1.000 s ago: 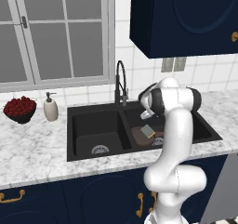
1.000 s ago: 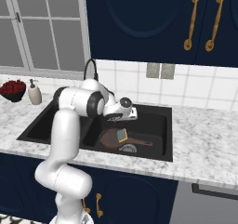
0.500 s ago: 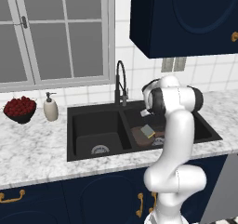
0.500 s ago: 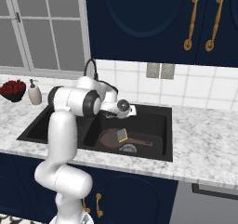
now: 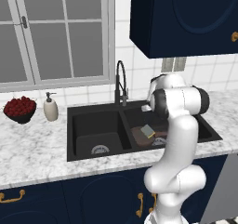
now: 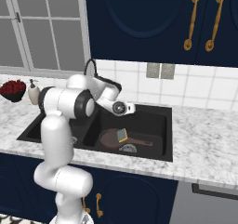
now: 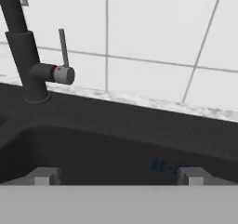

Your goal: Pick the pan and sponge and place them into the sink. Then turn on the water.

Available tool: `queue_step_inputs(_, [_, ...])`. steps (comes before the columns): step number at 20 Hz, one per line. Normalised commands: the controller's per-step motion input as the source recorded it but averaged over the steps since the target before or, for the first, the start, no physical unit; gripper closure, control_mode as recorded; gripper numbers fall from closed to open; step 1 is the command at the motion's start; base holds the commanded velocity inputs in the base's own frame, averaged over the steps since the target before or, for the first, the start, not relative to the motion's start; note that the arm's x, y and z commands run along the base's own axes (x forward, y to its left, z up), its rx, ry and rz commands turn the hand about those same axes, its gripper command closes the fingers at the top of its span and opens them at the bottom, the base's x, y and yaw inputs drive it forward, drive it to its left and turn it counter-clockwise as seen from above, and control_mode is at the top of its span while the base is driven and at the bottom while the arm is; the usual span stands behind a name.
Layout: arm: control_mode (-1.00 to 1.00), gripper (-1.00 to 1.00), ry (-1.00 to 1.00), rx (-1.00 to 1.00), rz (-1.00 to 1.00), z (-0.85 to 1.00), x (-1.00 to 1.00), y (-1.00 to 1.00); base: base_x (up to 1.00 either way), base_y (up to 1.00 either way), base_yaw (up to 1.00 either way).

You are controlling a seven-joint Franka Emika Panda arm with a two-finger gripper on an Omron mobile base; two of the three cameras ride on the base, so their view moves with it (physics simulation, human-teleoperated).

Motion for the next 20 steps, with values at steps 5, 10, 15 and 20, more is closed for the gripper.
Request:
queue_step_inputs(5, [-1.00,-1.00,-0.19,0.10,-0.06,0.37,-0.39,0.00,0.00,0.00,0.00])
queue_step_inputs(10, [-1.00,-1.00,-0.26,0.11,-0.05,0.37,-0.24,0.06,0.00,0.00,0.00])
queue_step_inputs(15, [-1.00,-1.00,-0.23,0.07,-0.03,0.44,-0.08,0.28,0.00,0.00,0.00])
queue_step_inputs(20, [-1.00,-1.00,-0.06,0.01,0.00,0.19,0.07,0.27,0.00,0.00,0.00])
